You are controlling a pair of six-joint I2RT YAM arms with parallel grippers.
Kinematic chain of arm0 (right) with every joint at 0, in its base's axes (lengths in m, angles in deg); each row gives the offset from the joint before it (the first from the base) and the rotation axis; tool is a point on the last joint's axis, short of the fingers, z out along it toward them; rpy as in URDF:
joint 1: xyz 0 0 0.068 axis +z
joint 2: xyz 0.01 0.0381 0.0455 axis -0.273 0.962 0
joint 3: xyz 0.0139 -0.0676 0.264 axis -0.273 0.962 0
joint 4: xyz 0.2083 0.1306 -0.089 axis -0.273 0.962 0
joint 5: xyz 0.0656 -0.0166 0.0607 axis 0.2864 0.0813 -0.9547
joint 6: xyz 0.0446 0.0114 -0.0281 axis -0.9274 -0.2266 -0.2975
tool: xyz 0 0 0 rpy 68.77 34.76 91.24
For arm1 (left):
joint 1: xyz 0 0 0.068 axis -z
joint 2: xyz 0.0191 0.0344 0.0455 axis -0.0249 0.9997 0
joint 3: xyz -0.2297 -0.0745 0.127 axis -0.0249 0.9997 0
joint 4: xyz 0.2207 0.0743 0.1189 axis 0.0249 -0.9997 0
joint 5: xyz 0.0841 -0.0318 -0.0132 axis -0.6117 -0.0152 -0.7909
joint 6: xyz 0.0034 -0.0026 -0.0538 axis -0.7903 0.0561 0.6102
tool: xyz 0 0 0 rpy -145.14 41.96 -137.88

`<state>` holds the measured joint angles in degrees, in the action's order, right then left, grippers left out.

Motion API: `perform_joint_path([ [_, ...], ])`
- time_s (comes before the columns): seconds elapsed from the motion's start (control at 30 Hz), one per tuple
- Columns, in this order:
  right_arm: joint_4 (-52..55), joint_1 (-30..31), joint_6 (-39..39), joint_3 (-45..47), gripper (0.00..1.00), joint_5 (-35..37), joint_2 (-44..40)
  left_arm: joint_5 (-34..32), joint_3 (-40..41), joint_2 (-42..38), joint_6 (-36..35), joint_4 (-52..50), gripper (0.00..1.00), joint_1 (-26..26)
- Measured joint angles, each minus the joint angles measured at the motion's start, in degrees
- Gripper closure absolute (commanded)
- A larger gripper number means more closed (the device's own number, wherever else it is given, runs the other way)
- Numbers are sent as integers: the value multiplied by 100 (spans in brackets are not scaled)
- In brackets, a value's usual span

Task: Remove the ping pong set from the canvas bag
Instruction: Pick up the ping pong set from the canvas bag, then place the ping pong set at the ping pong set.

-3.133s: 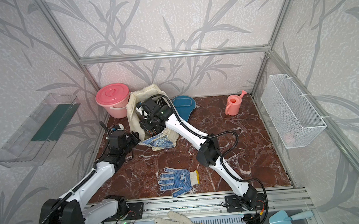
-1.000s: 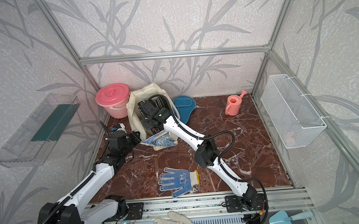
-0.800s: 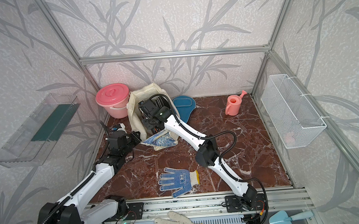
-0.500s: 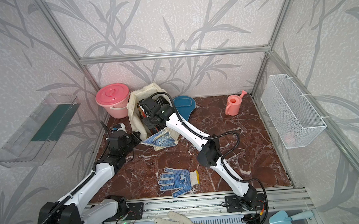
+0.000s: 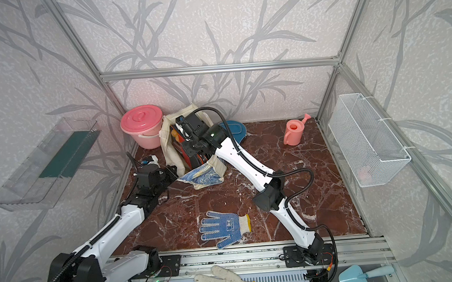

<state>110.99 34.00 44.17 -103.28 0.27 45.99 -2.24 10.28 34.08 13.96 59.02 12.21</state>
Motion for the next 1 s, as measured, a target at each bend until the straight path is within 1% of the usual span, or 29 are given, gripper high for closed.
perform_joint_path([
  [0.5, 61, -227, -70, -109, 100, -28, -807, -59, 9, 79, 0, 46, 100, 9],
  [1.0, 63, -826, -175, -131, 100, -46, -1578, -116, 68, 138, 0, 131, 100, 9],
])
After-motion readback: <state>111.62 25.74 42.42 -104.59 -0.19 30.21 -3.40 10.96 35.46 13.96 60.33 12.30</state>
